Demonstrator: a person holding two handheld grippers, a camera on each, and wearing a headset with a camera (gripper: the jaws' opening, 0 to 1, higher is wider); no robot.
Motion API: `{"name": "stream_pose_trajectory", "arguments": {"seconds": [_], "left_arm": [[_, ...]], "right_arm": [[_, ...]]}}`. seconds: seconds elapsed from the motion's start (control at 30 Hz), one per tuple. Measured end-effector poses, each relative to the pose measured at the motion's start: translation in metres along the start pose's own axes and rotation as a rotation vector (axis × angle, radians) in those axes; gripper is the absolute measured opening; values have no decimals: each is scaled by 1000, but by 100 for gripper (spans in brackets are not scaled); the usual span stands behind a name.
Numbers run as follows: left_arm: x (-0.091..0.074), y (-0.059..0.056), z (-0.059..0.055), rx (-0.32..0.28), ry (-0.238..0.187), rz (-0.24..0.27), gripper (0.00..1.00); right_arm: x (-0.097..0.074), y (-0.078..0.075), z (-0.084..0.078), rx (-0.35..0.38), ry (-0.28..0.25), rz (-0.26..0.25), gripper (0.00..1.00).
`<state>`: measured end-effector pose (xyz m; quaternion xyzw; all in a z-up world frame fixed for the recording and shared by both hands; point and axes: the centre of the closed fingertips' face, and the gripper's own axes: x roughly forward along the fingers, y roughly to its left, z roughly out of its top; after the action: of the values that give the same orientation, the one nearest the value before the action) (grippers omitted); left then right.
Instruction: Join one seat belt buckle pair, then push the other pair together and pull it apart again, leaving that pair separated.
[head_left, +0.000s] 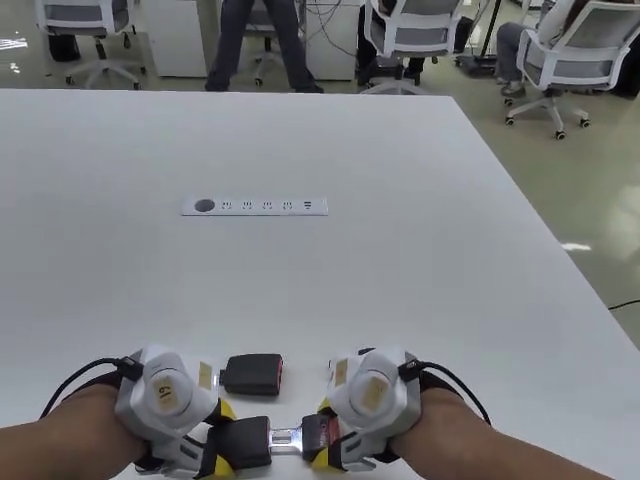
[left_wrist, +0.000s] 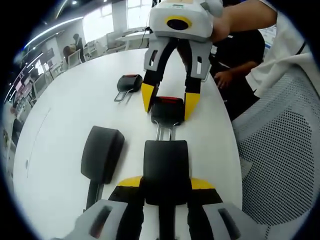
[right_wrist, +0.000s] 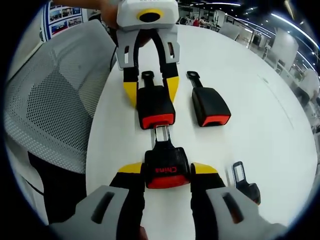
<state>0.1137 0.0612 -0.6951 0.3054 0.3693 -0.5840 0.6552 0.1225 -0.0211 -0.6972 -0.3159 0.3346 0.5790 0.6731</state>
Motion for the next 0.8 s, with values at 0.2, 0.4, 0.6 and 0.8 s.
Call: {"name": "stream_pose_trajectory", "arguments": {"seconds": [0.2,0.4,0.6,0.8], "left_arm": [[0,1,-1,5,15,-1,33],[1,3,-3,20,21,-10,33],[1,3,-3,34,23,-21,33],[1,2,-2,49,16,-27,32]], "right_arm": [[0,2,3,-16,8,-1,33],[5,4,8,-22,-12,6,33],[9,4,9,-8,-35,14,32],[11,9,15,26,-52,11,32]]}}
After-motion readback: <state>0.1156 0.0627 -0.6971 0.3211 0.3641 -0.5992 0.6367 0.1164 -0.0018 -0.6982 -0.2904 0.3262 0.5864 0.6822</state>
